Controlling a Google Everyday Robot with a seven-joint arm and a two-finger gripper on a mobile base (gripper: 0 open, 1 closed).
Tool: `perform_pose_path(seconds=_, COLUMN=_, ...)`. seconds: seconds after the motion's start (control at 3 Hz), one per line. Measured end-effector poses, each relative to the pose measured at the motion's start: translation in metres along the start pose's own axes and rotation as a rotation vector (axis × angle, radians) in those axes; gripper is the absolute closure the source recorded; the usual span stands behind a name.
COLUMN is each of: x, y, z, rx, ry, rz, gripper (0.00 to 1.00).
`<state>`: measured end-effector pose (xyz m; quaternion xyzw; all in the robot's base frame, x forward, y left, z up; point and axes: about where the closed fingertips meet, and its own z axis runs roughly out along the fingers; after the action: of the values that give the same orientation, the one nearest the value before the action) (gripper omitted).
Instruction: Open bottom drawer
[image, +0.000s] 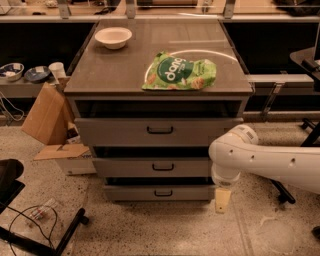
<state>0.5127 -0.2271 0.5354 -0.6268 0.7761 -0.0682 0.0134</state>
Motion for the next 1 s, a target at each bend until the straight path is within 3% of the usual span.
perform_pose_path(seconds=0.33, x=-0.017, y=-0.005, z=0.062, rx=0.008, ry=-0.042, rz=-0.004, gripper=0.00)
perform_pose_path(seconds=0.67, x=-0.034, y=-0.002, z=0.129, rx=-0.018, ry=-0.057, rz=-0.014, gripper=0.00)
perform_pose_path(seconds=1.0, x=-0.034, y=-0.002, z=0.129, rx=-0.018, ry=-0.057, rz=-0.014, gripper=0.00)
